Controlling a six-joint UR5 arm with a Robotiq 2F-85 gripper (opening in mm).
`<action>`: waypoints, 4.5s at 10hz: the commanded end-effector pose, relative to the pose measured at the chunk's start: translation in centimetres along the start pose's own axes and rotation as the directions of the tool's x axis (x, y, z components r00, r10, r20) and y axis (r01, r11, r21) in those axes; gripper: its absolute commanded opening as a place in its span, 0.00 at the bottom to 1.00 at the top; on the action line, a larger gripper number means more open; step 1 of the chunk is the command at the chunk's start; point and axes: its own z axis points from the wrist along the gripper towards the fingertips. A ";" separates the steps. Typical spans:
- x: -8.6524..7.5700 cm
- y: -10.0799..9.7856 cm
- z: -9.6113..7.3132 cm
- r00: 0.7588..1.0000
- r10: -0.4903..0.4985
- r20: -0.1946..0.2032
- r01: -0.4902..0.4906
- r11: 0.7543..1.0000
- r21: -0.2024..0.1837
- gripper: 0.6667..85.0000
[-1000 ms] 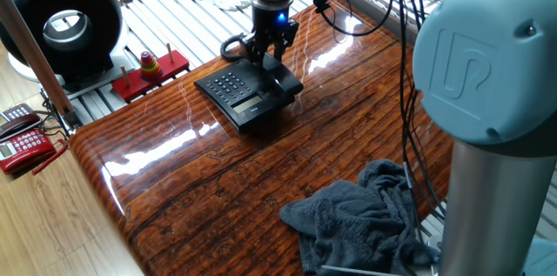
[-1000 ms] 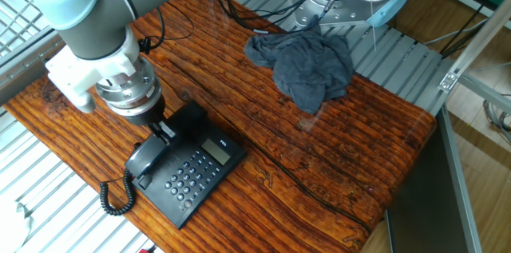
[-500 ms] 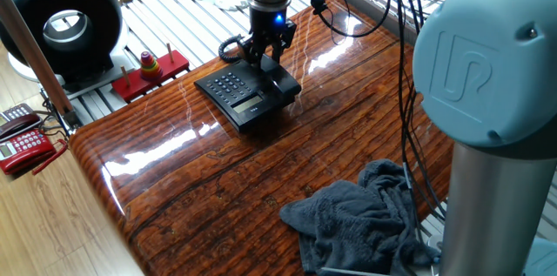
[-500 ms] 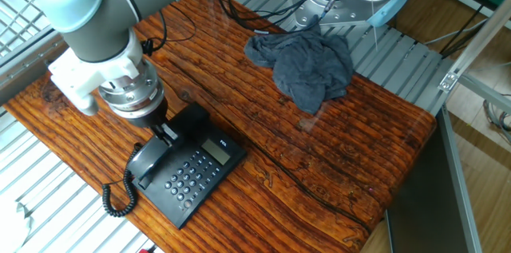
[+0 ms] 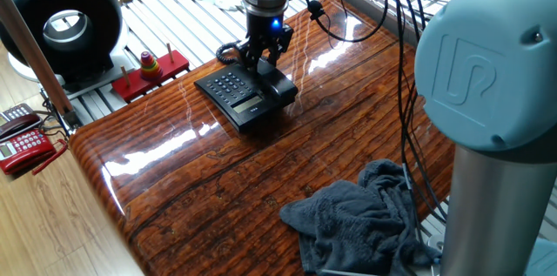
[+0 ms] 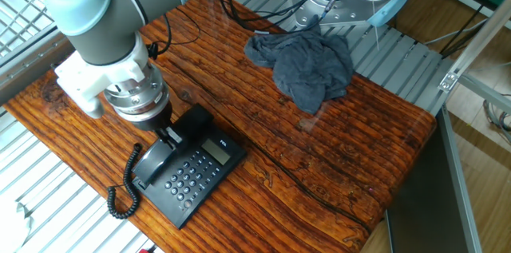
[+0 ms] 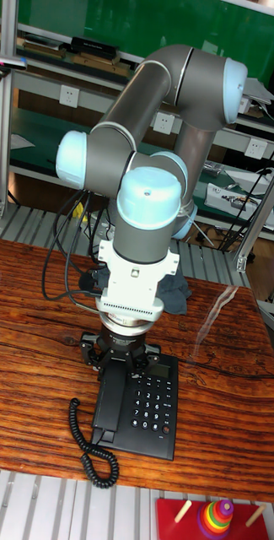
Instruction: Place the handset of the telephone on the corresponding phone cradle
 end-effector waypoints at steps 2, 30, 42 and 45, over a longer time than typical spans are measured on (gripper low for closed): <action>-0.2 0.7 0.3 1.000 0.007 0.009 -0.007 1.000 -0.019 0.28; -1.5 -1.0 -4.1 0.997 -0.068 0.034 0.067 0.997 0.036 0.51; -3.3 -6.1 -6.1 0.997 -0.066 0.031 0.063 0.995 0.082 0.00; -3.2 -6.1 -7.2 0.997 -0.073 0.023 0.072 0.996 0.043 0.00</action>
